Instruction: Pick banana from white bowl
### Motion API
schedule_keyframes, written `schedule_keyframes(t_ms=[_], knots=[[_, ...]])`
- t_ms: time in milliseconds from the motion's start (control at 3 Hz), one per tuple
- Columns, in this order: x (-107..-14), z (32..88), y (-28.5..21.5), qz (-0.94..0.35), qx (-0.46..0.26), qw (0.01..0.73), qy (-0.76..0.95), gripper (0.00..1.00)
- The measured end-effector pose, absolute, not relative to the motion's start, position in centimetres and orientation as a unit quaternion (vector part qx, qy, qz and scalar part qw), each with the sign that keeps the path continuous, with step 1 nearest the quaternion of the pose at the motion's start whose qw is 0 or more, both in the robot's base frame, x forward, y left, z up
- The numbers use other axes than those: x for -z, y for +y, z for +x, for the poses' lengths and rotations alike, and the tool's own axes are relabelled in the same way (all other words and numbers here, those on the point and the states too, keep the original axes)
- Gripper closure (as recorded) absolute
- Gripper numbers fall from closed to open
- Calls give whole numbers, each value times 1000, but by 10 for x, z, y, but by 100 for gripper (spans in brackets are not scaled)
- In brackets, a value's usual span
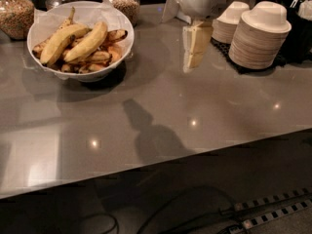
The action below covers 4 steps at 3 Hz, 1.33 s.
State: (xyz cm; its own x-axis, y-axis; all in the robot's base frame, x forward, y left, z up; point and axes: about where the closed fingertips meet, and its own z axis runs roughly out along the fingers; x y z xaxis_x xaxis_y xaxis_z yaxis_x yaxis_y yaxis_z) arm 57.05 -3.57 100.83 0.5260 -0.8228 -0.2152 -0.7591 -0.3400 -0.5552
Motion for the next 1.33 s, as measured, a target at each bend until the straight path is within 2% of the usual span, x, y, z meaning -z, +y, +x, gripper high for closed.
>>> schedule_keyframes(t_ms=[667, 1333], knots=[[-1015, 631, 4, -839, 87, 353, 404, 0], [-1015, 690, 84, -856, 100, 424, 277, 0]])
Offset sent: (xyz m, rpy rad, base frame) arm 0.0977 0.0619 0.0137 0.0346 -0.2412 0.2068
